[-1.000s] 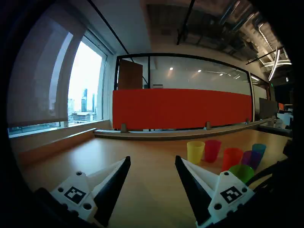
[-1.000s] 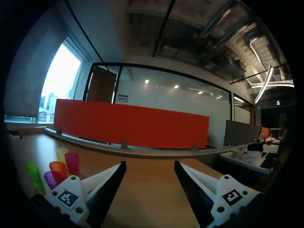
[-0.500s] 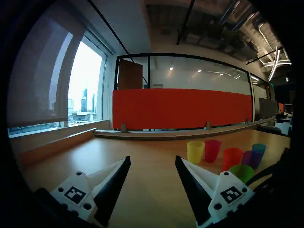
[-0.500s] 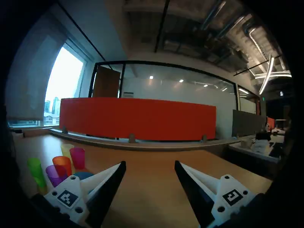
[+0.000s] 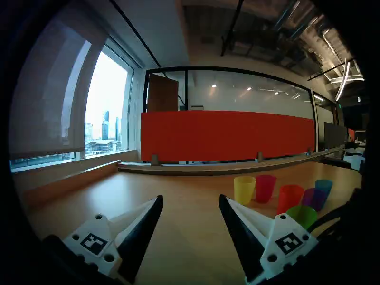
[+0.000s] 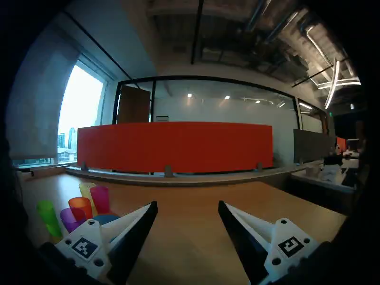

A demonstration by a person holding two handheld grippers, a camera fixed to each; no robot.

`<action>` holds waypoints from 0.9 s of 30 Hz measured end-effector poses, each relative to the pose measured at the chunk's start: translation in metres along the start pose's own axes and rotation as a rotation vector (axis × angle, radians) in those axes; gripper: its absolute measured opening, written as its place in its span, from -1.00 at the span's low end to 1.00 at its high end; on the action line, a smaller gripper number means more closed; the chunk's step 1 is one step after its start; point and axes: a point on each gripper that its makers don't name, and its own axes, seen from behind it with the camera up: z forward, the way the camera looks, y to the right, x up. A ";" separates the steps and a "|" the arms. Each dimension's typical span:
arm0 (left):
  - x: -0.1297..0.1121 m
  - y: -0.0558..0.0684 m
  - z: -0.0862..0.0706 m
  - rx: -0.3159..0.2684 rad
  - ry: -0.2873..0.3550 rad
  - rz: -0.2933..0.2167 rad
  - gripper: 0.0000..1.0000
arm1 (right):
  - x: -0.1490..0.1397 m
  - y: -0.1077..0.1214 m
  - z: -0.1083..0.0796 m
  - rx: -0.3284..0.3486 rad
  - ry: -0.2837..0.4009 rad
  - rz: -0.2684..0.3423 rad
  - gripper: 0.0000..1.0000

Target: Pour water

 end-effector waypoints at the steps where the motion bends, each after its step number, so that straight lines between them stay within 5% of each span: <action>1: 0.000 0.000 0.000 0.000 0.000 0.000 0.73 | -0.001 -0.001 0.000 0.001 -0.002 -0.002 0.99; 27: 0.000 0.000 0.000 0.000 0.000 0.000 0.73 | -0.007 0.000 -0.003 0.007 -0.022 0.002 0.98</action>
